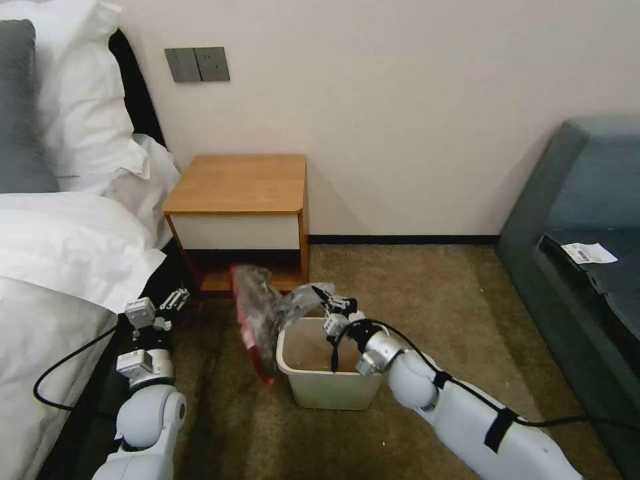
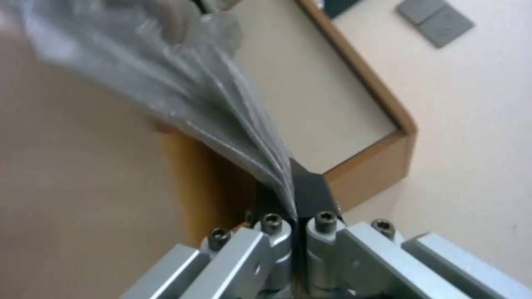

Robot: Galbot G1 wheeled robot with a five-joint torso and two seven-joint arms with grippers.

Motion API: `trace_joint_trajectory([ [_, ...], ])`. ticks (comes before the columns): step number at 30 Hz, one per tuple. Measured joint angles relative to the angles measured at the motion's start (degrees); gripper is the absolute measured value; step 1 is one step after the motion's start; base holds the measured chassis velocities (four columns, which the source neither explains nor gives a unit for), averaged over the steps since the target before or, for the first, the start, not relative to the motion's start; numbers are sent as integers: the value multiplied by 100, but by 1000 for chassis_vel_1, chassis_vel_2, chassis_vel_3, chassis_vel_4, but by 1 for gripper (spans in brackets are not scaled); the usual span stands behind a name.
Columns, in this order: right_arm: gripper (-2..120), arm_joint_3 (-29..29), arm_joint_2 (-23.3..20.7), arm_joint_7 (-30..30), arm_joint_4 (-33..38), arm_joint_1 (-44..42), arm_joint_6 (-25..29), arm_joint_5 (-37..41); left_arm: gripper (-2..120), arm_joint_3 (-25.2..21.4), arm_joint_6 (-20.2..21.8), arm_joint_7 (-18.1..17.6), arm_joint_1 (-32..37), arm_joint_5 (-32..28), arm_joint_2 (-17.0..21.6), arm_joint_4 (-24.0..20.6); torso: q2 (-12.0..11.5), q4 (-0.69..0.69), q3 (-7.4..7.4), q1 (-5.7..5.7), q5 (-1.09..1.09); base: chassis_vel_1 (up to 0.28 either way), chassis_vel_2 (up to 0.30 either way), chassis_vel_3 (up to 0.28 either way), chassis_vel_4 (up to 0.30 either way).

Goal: Pick up the garbage bag from the table and place it over the trash can.

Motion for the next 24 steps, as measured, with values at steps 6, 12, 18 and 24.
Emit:
trace_joint_trajectory([
  [6,0,67,-329,-118,162,-179,6,59,99,21,-21,-9,12,64,-25,38,0,0,0,0,-1,0,0,0,0],
  [12,0,175,-650,-207,368,-451,28,79,99,85,-26,-13,-21,143,-56,87,0,0,0,0,-1,0,0,0,0],
  [18,0,193,-704,-207,435,-655,35,80,99,109,-41,-14,-24,206,-65,140,0,0,0,0,-2,0,0,0,0],
  [24,0,199,-694,-196,402,-760,12,255,99,144,-59,-15,-31,274,-78,197,0,0,0,0,-2,0,0,0,0],
])
